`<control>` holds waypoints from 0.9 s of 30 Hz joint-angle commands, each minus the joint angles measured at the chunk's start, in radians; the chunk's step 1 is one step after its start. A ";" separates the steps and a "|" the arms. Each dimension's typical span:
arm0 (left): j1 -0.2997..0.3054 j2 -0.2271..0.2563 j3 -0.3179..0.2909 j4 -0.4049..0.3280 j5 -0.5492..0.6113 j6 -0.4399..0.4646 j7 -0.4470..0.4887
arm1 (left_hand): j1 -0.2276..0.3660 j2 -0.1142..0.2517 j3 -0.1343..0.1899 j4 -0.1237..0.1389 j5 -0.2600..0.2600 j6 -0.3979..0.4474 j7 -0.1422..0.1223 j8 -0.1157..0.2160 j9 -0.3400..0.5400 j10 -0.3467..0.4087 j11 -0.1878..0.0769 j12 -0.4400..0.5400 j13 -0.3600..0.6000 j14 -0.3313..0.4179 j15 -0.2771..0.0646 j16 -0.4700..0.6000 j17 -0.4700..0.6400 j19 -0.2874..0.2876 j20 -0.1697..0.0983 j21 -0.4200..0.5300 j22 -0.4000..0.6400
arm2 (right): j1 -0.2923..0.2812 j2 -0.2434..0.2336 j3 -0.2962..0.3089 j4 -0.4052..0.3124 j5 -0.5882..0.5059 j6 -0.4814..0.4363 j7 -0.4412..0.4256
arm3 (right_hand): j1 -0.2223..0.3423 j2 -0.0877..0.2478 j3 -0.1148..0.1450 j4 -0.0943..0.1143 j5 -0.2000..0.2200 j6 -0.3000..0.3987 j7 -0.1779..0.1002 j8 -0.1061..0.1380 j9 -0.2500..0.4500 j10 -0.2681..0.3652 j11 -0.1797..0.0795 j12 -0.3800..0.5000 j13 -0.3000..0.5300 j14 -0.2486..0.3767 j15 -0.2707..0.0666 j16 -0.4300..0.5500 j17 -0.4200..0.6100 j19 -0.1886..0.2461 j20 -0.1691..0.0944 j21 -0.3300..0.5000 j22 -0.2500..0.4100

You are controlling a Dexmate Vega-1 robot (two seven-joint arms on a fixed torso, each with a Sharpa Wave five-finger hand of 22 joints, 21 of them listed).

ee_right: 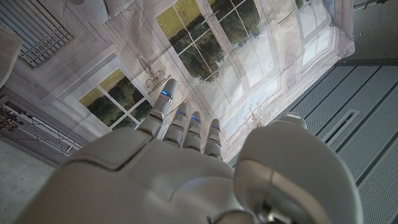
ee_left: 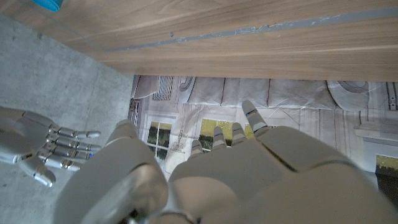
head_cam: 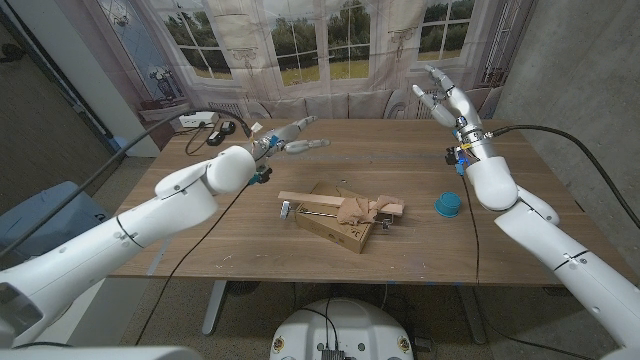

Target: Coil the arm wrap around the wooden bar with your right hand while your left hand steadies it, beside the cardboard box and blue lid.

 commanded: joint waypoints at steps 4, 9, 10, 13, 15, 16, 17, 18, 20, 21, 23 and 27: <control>0.139 -0.103 -0.169 0.183 -0.244 -0.437 0.148 | -0.026 -0.011 -0.017 0.006 0.006 -0.178 -0.021 -0.007 0.001 -0.233 -0.016 -0.010 -0.006 -0.185 -0.011 -0.015 -0.001 -0.385 0.008 -0.019 0.004 | 0.087 0.046 -0.048 0.131 0.159 0.113 0.135 | -0.020 0.002 -0.017 0.002 -0.010 0.007 -0.013 -0.001 0.004 -0.013 -0.014 -0.008 -0.001 -0.029 -0.004 -0.011 -0.010 -0.052 0.022 -0.034 -0.002; 0.131 -0.142 -0.183 0.258 -0.360 -0.546 0.079 | -0.046 -0.025 -0.033 0.011 0.011 -0.153 -0.037 0.000 -0.001 -0.200 -0.031 -0.006 -0.016 -0.185 -0.017 -0.019 -0.006 -0.381 0.009 -0.027 0.004 | 0.129 0.074 -0.063 0.193 0.212 0.143 0.182 | -0.042 0.009 -0.027 0.007 -0.018 0.010 -0.028 -0.002 0.003 -0.024 -0.023 -0.010 -0.004 -0.052 0.003 -0.016 -0.021 -0.097 0.041 -0.071 -0.004; 0.129 -0.152 -0.184 0.272 -0.378 -0.566 0.069 | -0.048 -0.026 -0.034 0.012 0.012 -0.151 -0.038 0.000 -0.001 -0.199 -0.031 -0.006 -0.017 -0.187 -0.019 -0.021 -0.006 -0.382 0.007 -0.028 0.004 | 0.137 0.080 -0.066 0.206 0.222 0.148 0.192 | -0.044 0.009 -0.029 0.007 -0.020 0.011 -0.030 -0.002 0.003 -0.025 -0.026 -0.010 -0.004 -0.055 0.000 -0.017 -0.022 -0.104 0.042 -0.076 -0.004; 0.117 -0.180 -0.183 0.317 -0.450 -0.618 0.017 | -0.060 -0.033 -0.044 0.016 0.016 -0.122 -0.044 0.006 -0.002 -0.181 -0.035 -0.006 -0.024 -0.183 -0.025 -0.023 -0.009 -0.375 0.005 -0.032 0.004 | 0.155 0.094 -0.073 0.236 0.251 0.155 0.217 | -0.051 0.010 -0.036 0.004 -0.025 0.015 -0.030 -0.003 0.003 -0.026 -0.027 -0.009 -0.006 -0.073 -0.040 -0.023 -0.035 -0.126 0.061 -0.100 -0.005; 0.112 -0.194 -0.183 0.341 -0.487 -0.642 -0.009 | -0.067 -0.035 -0.048 0.018 0.019 -0.111 -0.046 0.008 -0.003 -0.166 -0.038 -0.004 -0.028 -0.178 -0.030 -0.023 -0.011 -0.369 0.000 -0.034 0.004 | 0.162 0.107 -0.075 0.254 0.256 0.161 0.217 | -0.055 0.014 -0.039 0.002 -0.029 0.020 -0.031 -0.002 0.004 -0.027 -0.026 -0.008 -0.006 -0.096 -0.053 -0.031 -0.048 -0.157 0.068 -0.125 -0.006; 0.109 -0.199 -0.182 0.350 -0.499 -0.650 -0.019 | -0.069 -0.036 -0.050 0.019 0.020 -0.104 -0.046 0.009 -0.003 -0.161 -0.039 -0.003 -0.029 -0.176 -0.031 -0.023 -0.012 -0.366 -0.003 -0.034 0.004 | 0.162 0.116 -0.074 0.259 0.254 0.161 0.205 | -0.057 0.017 -0.041 0.000 -0.032 0.024 -0.031 -0.002 0.004 -0.028 -0.026 -0.007 -0.007 -0.110 -0.057 -0.034 -0.058 -0.184 0.068 -0.146 -0.007; 0.107 -0.202 -0.181 0.359 -0.512 -0.657 -0.032 | -0.072 -0.036 -0.052 0.020 0.021 -0.096 -0.048 0.011 -0.003 -0.159 -0.040 -0.004 -0.031 -0.175 -0.033 -0.024 -0.012 -0.363 -0.004 -0.035 0.004 | 0.163 0.125 -0.074 0.266 0.248 0.165 0.192 | -0.061 0.022 -0.042 -0.001 -0.035 0.034 -0.032 0.000 0.004 -0.028 -0.028 -0.007 -0.007 -0.121 -0.059 -0.035 -0.068 -0.213 0.066 -0.168 -0.007; 0.104 -0.208 -0.180 0.370 -0.524 -0.666 -0.042 | -0.074 -0.036 -0.053 0.021 0.022 -0.094 -0.048 0.011 -0.003 -0.156 -0.041 -0.004 -0.032 -0.176 -0.035 -0.025 -0.013 -0.362 -0.009 -0.035 0.003 | 0.162 0.138 -0.073 0.275 0.242 0.169 0.174 | -0.066 0.028 -0.044 -0.001 -0.038 0.049 -0.033 0.004 0.004 -0.027 -0.035 -0.006 -0.008 -0.138 -0.061 -0.036 -0.079 -0.238 0.053 -0.190 -0.008; 0.102 -0.219 -0.178 0.385 -0.538 -0.674 -0.050 | -0.079 -0.036 -0.056 0.024 0.024 -0.087 -0.050 0.011 -0.004 -0.152 -0.044 -0.005 -0.035 -0.177 -0.035 -0.027 -0.014 -0.360 -0.017 -0.037 0.003 | 0.164 0.167 -0.075 0.297 0.235 0.182 0.144 | -0.071 0.035 -0.047 -0.004 -0.042 0.066 -0.033 0.006 0.003 -0.024 -0.044 -0.005 -0.009 -0.165 -0.074 -0.038 -0.095 -0.276 0.033 -0.223 -0.008; 0.098 -0.224 -0.175 0.398 -0.546 -0.679 -0.059 | -0.081 -0.035 -0.056 0.025 0.024 -0.084 -0.049 0.011 -0.004 -0.150 -0.044 -0.006 -0.035 -0.176 -0.035 -0.027 -0.014 -0.357 -0.018 -0.037 0.003 | 0.168 0.180 -0.077 0.312 0.232 0.188 0.133 | -0.074 0.036 -0.048 -0.006 -0.044 0.077 -0.033 0.008 0.003 -0.022 -0.045 -0.004 -0.009 -0.181 -0.081 -0.041 -0.101 -0.288 0.028 -0.235 -0.008; 0.090 -0.230 -0.169 0.417 -0.562 -0.677 -0.075 | -0.084 -0.033 -0.058 0.027 0.026 -0.085 -0.049 0.008 -0.004 -0.150 -0.042 -0.008 -0.037 -0.176 -0.035 -0.028 -0.015 -0.356 -0.021 -0.039 0.003 | 0.185 0.199 -0.086 0.349 0.235 0.204 0.135 | -0.075 0.038 -0.049 -0.006 -0.045 0.088 -0.033 0.010 0.003 -0.021 -0.046 -0.004 -0.009 -0.181 -0.083 -0.038 -0.105 -0.283 0.028 -0.239 -0.008; 0.082 -0.242 -0.167 0.451 -0.596 -0.668 -0.096 | -0.090 -0.028 -0.059 0.031 0.029 -0.107 -0.043 -0.004 -0.005 -0.158 -0.039 -0.016 -0.041 -0.178 -0.035 -0.032 -0.016 -0.361 -0.022 -0.045 0.003 | 0.234 0.232 -0.109 0.426 0.233 0.234 0.158 | -0.075 0.048 -0.048 -0.010 -0.048 0.091 -0.027 0.006 0.003 -0.020 -0.045 -0.004 -0.009 -0.170 -0.105 -0.029 -0.117 -0.231 0.020 -0.237 -0.006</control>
